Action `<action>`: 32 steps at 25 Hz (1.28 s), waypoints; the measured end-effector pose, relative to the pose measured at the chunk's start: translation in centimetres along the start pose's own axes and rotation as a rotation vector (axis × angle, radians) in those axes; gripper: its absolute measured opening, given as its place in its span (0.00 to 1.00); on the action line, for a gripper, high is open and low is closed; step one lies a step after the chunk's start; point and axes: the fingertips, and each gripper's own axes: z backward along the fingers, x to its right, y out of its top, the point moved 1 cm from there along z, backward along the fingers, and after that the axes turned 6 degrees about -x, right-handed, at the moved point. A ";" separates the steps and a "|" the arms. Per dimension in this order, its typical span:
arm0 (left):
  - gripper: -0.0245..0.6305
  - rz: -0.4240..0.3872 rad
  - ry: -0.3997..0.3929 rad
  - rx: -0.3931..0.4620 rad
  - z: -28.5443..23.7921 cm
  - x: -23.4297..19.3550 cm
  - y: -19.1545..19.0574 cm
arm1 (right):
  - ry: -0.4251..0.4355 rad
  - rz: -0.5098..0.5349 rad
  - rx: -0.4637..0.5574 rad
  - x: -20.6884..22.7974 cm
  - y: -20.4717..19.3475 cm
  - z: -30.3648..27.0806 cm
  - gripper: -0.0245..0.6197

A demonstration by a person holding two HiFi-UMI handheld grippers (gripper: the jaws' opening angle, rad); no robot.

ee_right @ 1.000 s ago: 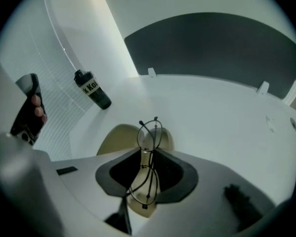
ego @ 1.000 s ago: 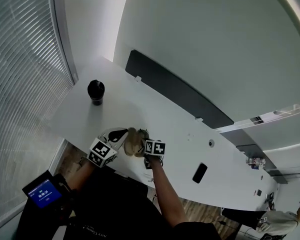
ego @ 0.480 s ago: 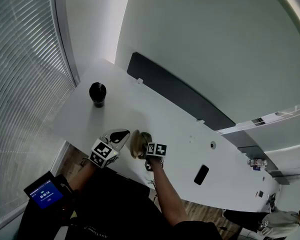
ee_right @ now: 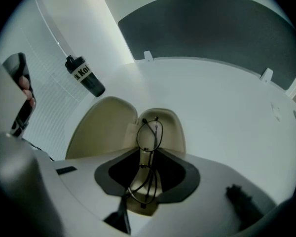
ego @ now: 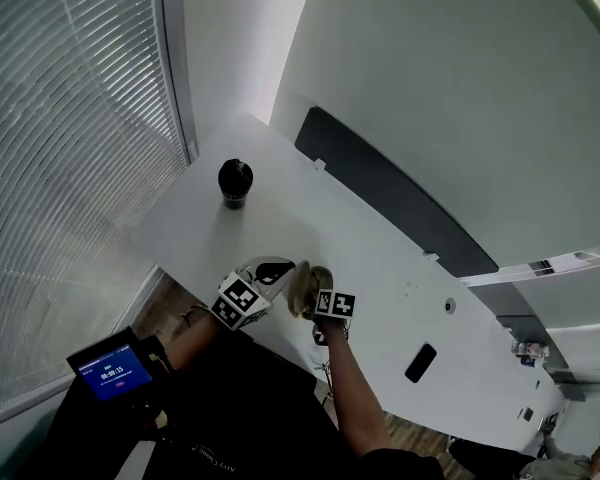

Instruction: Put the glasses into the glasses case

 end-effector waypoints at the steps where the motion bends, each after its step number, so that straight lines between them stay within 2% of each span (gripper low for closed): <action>1: 0.05 -0.002 0.000 -0.007 0.1 0.0 -0.1 | 0.017 0.000 0.008 -0.1 -0.1 0.1 0.20; 4: 0.05 -0.010 -0.007 -0.022 0.2 0.1 -0.6 | 0.042 -0.014 0.061 -0.2 0.1 0.7 0.21; 10: 0.05 -0.007 -0.027 -0.030 0.2 0.6 -1.2 | 0.024 0.022 0.167 -0.6 0.3 2.9 0.22; 15: 0.05 -0.023 -0.062 -0.040 0.0 2.0 -1.1 | 0.059 -0.096 0.251 -0.4 -0.7 5.0 0.22; 20: 0.05 -0.039 -0.090 -0.064 -0.2 3.6 -0.6 | 0.077 -0.196 0.411 0.7 -2.3 9.5 0.22; 23: 0.05 -0.032 -0.113 -0.068 -0.9 3.9 -0.8 | 0.041 -0.200 0.531 1.7 -3.5 12.4 0.22; 27: 0.05 -0.029 -0.147 -0.095 -3.6 3.3 -3.7 | -0.045 -0.190 0.662 3.8 -5.6 14.3 0.22; 30: 0.05 -0.053 -0.151 -0.098 -4.5 3.8 -4.6 | -0.135 -0.140 0.724 4.9 -7.5 16.0 0.22; 32: 0.05 -0.075 -0.155 -0.093 -4.4 4.2 -4.8 | -0.193 -0.103 0.729 5.0 -8.7 16.8 0.21</action>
